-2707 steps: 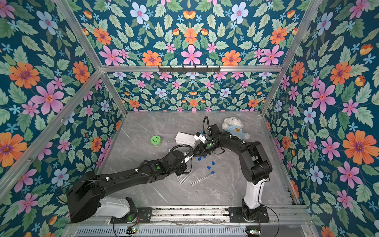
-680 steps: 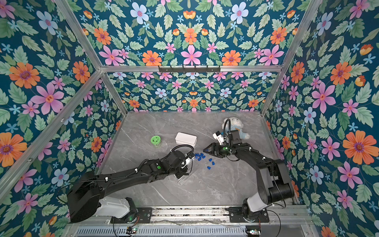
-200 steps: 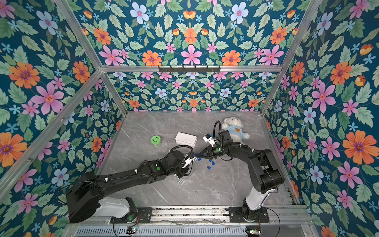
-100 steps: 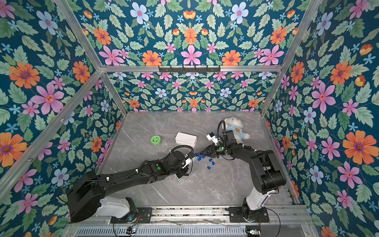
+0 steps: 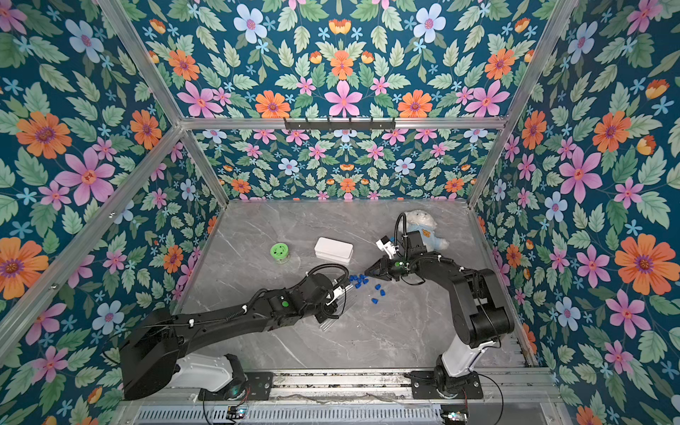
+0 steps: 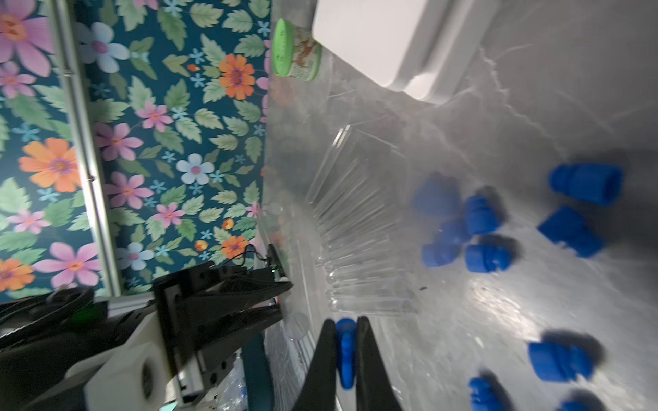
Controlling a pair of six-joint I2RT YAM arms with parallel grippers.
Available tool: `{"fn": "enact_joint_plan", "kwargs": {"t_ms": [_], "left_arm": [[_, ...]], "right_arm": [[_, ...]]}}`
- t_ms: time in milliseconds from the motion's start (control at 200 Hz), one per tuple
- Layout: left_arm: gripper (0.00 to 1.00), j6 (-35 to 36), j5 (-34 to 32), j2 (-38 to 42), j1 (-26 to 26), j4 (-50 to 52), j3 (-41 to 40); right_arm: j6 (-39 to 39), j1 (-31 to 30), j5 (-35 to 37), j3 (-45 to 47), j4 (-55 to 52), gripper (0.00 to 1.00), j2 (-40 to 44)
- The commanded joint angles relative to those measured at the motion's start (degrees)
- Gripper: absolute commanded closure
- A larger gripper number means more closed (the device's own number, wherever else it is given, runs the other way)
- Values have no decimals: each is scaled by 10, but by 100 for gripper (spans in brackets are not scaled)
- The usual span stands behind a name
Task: Remove stoppers from test tubes
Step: Open the stopper on the test tube, then place the test tube at the center of the board, then place the stopper at the center of the board.
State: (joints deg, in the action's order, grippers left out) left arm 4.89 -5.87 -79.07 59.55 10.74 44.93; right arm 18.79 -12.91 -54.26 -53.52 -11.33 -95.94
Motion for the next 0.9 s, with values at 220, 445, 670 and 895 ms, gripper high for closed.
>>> {"fn": "enact_joint_plan", "kwargs": {"t_ms": [220,445,670,895], "left_arm": [[100,-48,4,-28,38,-8,4],[100,-70,7,-50,56,-15,0],[100,-86,8,-70,66,-28,-3],[100,-95,3,-99,79,-40,1]], "right_arm": [[-67,-7,146,-18,-108,97,-12],[-71,-14,169,-23,-115,96,-24],[-75,-18,186,-25,-119,92,-26],[-74,-19,192,-25,-120,88,-26]]}}
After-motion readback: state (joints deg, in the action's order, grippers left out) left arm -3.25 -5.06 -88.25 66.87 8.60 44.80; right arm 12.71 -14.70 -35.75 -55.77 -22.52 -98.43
